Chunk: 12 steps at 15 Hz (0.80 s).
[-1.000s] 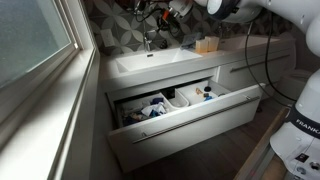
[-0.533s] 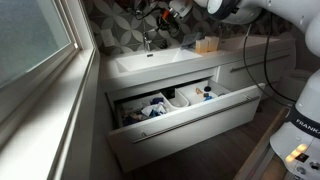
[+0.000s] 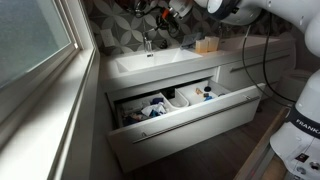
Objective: Open, then close the tap handle
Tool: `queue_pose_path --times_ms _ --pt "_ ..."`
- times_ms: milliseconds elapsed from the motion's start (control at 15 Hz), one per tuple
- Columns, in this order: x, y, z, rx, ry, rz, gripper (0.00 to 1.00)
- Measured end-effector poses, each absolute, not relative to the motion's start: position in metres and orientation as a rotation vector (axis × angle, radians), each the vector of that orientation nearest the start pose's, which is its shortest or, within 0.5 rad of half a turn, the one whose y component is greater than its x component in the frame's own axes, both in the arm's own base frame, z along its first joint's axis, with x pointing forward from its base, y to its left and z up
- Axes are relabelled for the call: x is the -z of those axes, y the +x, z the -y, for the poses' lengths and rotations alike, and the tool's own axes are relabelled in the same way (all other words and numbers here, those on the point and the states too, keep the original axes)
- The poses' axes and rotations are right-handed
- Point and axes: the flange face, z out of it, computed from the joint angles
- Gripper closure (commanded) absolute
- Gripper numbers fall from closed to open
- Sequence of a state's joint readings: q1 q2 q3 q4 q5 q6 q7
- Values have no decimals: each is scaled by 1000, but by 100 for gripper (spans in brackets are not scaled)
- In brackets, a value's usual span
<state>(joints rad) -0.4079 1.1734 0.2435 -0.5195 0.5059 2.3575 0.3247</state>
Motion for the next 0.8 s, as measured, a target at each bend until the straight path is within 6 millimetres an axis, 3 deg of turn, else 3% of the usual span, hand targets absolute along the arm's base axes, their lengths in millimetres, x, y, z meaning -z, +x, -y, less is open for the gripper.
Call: queue_pose_path --times_ms 333,800 --pt "-391 804 272 801 -2139 -1090 98" --pt "-391 792 307 880 -2259 -1218 99"
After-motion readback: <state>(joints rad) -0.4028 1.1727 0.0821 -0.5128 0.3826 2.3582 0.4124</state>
